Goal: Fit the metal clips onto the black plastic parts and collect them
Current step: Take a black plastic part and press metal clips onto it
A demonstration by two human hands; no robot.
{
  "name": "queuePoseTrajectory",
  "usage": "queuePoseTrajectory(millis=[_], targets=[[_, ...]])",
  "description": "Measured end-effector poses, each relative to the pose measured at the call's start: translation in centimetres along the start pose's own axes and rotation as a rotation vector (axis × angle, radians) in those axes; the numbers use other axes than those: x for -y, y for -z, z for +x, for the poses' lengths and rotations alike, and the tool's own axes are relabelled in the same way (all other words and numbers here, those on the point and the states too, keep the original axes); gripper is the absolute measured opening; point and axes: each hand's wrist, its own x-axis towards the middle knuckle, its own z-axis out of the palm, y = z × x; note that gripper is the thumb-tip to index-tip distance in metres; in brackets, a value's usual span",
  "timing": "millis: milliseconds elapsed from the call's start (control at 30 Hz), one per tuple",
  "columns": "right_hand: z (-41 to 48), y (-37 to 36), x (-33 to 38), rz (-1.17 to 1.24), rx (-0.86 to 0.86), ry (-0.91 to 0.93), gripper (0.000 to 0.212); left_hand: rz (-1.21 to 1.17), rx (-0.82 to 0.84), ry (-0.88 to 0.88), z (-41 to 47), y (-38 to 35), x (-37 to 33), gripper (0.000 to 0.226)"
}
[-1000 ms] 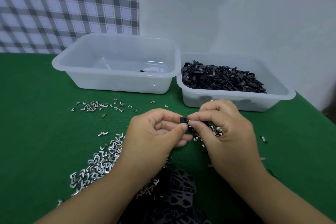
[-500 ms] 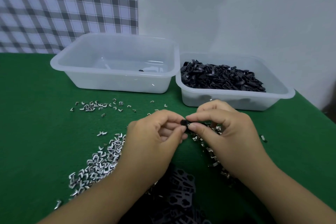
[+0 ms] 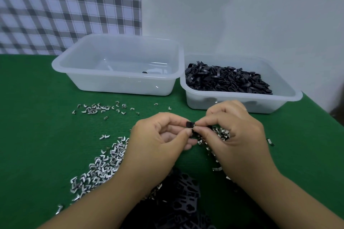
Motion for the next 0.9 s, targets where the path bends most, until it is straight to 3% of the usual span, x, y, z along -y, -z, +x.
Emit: queuePoseTrajectory(millis=[133, 333, 533, 733, 900], targets=[[0.1, 0.1, -0.1, 0.03, 0.049, -0.022, 0.008, 0.115, 0.024, -0.053, -0.1, 0.1, 0.1, 0.025], [0.5, 0.6, -0.4, 0.184, 0.242, -0.218, 0.027, 0.393, -0.025, -0.185, -0.1, 0.2, 0.5, 0.031], [1.0, 0.9, -0.3, 0.339, 0.353, -0.335, 0.021, 0.556, -0.017, -0.284, -0.3, 0.3, 0.1, 0.047], [1.0, 1.1, -0.3, 0.29, 0.411, -0.301, 0.016, 0.646, -0.018, -0.351, -0.5, 0.1, -0.3, 0.05], [0.7, 0.9, -0.3, 0.187, 0.398, -0.213, 0.012, 0.65, -0.014, -0.385, -0.5, 0.0, -0.2, 0.033]])
